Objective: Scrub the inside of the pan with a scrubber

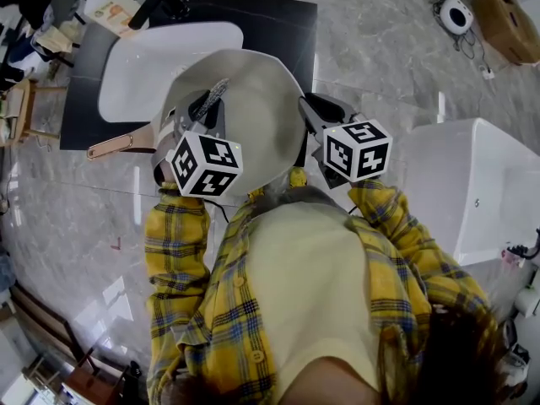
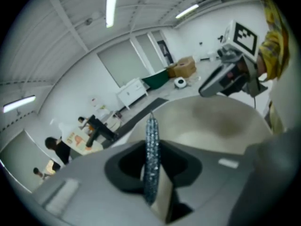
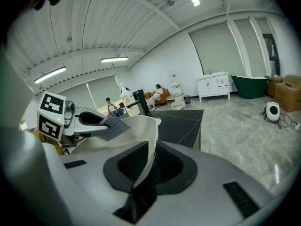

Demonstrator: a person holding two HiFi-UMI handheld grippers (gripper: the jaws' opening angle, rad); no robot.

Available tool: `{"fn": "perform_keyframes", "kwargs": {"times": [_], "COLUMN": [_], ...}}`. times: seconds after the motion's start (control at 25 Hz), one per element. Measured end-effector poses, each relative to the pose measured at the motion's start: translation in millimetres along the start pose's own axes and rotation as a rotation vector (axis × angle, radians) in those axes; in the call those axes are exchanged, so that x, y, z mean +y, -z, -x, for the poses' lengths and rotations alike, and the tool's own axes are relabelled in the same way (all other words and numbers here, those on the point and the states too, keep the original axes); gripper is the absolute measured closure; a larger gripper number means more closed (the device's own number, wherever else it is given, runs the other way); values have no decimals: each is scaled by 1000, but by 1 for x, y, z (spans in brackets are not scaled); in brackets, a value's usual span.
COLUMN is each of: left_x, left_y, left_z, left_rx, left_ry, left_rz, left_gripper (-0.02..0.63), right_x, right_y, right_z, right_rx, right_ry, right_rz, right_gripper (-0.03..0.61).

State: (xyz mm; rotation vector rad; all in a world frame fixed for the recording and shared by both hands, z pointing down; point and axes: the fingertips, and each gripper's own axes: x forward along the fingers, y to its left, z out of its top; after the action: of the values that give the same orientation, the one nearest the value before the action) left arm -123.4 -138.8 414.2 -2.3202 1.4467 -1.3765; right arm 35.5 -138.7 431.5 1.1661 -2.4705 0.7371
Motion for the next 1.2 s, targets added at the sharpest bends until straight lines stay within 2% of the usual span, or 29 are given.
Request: {"fn": "perform_keyframes", "kwargs": {"times": [0.12, 0.28, 0.64, 0.76, 0.92, 1.2], "left_x": [3, 5, -37, -49, -66, -89], "left_y": [5, 21, 44, 46, 39, 29], "left_z": [-6, -12, -23, -21, -12, 0], "left_rx": [29, 152, 349, 351, 305, 237], "left_ry": [-50, -121, 69, 121, 228, 378], "left_rz": [-39, -205, -416, -394, -285, -150], "left_gripper": [523, 523, 523, 523, 523, 523], "right_x": [-1, -1, -1, 0, -1, -1], "right_y": [0, 0, 0, 0, 0, 0], "right_z": [1, 1, 1, 1, 2, 2], "right_rx": [-2, -1, -5, -6, -7, -7], "right_ry": [2, -2, -2, -5, -6, -8], "right_rz": [-2, -2, -3, -4, -6, -5], "right_gripper": [561, 561, 561, 561, 561, 561]}}
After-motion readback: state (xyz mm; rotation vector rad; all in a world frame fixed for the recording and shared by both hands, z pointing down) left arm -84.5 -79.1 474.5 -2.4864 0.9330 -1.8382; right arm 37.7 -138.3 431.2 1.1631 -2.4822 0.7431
